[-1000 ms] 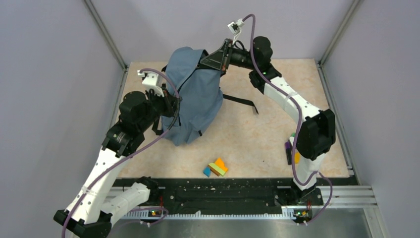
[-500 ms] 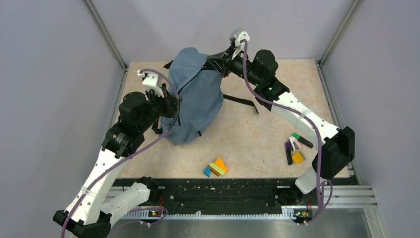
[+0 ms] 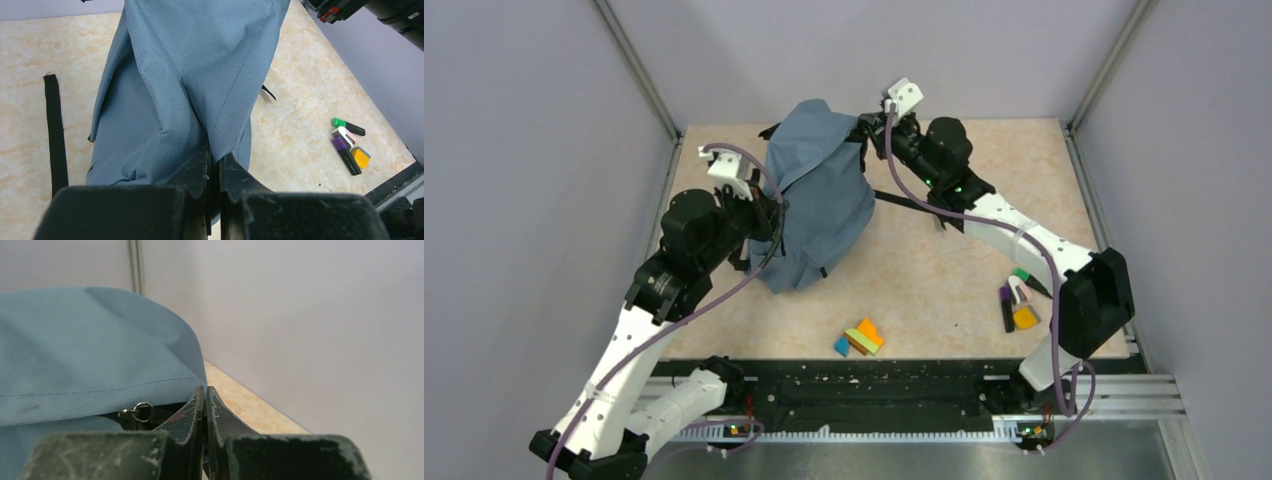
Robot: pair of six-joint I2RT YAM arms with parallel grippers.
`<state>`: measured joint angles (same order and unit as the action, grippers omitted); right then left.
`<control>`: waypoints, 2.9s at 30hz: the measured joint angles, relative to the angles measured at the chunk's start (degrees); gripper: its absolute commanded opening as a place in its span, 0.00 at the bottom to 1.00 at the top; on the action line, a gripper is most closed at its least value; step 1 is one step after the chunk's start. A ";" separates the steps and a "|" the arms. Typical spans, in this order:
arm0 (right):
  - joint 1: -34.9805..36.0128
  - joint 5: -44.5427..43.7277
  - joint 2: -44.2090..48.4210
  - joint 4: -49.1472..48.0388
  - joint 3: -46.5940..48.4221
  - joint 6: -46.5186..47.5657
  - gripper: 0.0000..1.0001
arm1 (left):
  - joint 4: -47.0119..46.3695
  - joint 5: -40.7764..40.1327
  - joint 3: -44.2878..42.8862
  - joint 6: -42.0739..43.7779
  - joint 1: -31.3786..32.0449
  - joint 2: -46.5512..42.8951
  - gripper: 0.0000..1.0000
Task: Pack the student bag
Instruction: Zip the student bag at the center of the board.
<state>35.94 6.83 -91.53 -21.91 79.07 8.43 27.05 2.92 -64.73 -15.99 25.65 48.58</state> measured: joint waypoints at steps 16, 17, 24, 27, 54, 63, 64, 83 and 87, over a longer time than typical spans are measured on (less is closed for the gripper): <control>-5.27 -5.75 -7.91 3.10 2.19 -2.93 0.04 | 7.32 -6.54 -0.70 1.18 -0.11 -5.60 0.00; -5.90 -3.26 -7.82 3.10 2.16 -4.31 0.16 | 7.61 -6.62 -0.87 1.20 -0.11 -5.57 0.00; -9.14 22.23 -1.36 -2.27 -6.69 -12.98 0.64 | 9.88 -6.82 -2.16 2.45 -0.11 -5.01 0.00; -9.25 32.30 0.76 -7.39 -10.51 -15.23 0.67 | 11.65 -6.84 -3.45 3.06 -0.11 -4.26 0.00; -4.07 43.39 -8.46 -3.80 1.40 -14.78 0.00 | 14.38 -2.21 -39.63 19.28 3.39 19.41 0.81; -2.71 33.22 -9.42 -2.99 1.62 -17.81 0.00 | 21.38 -16.87 -43.32 30.47 19.61 32.22 0.87; -2.69 32.35 -9.42 -3.28 1.62 -18.32 0.00 | 22.56 -19.45 -43.04 31.23 20.39 32.61 0.88; -2.71 27.34 -11.50 -5.70 4.61 -20.61 0.00 | 31.21 -57.02 -39.12 31.98 26.36 35.93 0.77; -2.71 27.08 -11.50 -5.68 4.61 -20.50 0.00 | 34.75 -57.94 -39.12 27.28 25.64 36.72 0.18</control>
<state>33.23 33.91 -103.02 -27.59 83.68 -12.08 61.80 -55.02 -103.85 11.29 51.29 85.30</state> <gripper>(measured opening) 0.015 0.554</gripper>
